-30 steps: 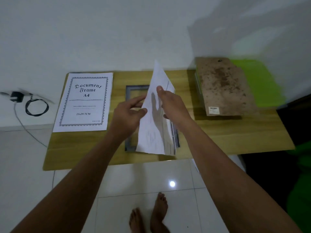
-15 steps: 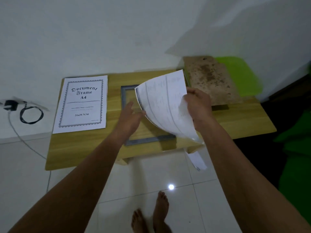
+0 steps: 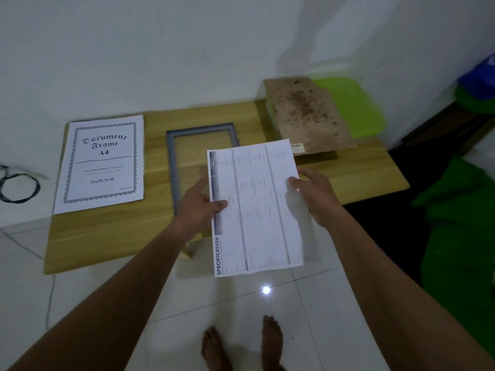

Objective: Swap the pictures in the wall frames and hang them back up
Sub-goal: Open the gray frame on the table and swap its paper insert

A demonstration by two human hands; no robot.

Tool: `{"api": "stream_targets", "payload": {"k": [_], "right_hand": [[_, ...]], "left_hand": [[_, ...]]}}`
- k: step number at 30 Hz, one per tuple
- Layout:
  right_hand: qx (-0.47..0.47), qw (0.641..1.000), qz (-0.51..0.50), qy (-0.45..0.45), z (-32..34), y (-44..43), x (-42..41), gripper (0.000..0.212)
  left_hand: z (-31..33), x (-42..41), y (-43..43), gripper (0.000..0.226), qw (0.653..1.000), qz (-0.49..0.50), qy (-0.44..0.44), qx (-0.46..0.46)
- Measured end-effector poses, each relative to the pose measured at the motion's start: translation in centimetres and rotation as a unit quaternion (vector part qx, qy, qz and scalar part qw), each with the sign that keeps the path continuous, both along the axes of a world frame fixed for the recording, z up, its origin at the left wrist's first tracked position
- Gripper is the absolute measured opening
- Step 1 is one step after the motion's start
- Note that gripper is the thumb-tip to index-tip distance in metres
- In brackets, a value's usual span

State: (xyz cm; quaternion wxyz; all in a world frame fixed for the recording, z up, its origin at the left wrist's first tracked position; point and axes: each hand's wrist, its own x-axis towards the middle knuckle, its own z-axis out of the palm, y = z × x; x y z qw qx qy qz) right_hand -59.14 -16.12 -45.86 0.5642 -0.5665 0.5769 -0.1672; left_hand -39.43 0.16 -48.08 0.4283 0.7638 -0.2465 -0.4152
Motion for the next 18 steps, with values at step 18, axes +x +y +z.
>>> {"api": "stream_targets", "payload": {"k": [18], "right_hand": [[-0.201,0.948,0.123,0.215,-9.9,-8.7,-8.6,0.038]], "left_hand": [[-7.0,-10.7,-9.3,0.054,0.979,-0.030,-0.195,0.050]]}}
